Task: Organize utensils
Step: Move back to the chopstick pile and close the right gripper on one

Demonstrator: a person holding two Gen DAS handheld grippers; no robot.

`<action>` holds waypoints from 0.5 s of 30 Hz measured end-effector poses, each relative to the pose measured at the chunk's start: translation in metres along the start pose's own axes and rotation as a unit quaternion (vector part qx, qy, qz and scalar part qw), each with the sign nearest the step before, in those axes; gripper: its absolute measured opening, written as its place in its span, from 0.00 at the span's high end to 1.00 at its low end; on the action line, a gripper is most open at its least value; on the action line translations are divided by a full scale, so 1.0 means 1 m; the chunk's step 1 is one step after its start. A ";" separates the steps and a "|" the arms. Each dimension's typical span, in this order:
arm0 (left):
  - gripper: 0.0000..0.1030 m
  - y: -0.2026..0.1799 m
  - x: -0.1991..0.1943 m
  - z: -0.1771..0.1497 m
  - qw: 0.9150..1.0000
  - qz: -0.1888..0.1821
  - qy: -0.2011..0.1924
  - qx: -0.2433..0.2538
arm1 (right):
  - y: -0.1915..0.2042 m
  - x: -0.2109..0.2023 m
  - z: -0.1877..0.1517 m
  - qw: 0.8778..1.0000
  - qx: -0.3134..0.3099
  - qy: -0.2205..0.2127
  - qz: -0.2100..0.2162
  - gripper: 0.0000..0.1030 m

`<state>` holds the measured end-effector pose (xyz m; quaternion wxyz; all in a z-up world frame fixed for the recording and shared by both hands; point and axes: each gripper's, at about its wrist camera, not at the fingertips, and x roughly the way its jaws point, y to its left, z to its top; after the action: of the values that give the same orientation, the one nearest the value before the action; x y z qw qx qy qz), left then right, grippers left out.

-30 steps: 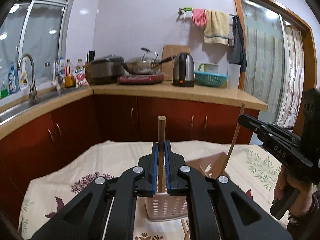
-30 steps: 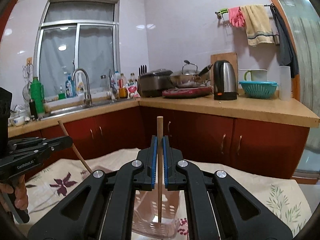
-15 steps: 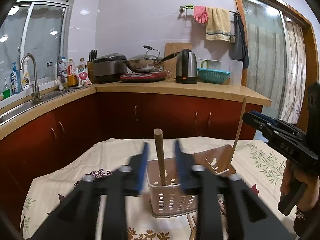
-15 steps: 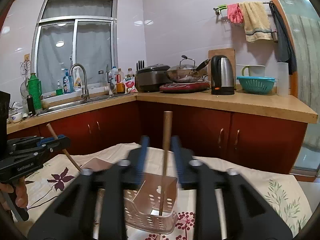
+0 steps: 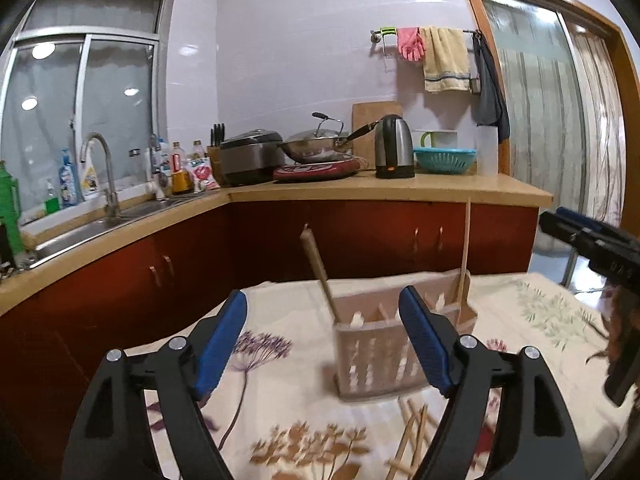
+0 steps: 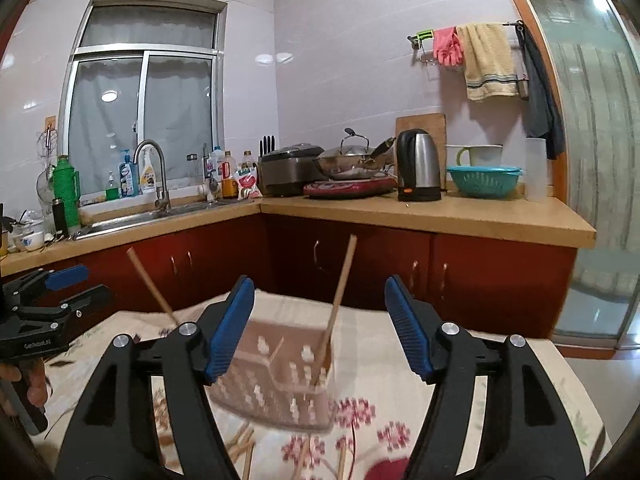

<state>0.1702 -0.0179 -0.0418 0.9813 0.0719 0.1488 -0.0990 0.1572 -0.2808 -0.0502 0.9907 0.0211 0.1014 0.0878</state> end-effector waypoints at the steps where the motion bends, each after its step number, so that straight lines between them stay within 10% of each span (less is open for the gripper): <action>1: 0.26 -0.001 -0.005 -0.005 1.000 0.003 0.000 0.003 | 0.000 -0.007 -0.005 1.000 0.001 0.004 -0.002 0.36; 15: 0.26 -0.016 -0.044 -0.114 0.996 0.011 0.090 -0.017 | -0.001 -0.075 -0.136 0.995 0.006 0.098 -0.020 0.41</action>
<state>0.0940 -0.0059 -0.1376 0.9659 0.0652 0.2377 -0.0786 0.0569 -0.2922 -0.1687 0.9773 0.0163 0.1994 0.0691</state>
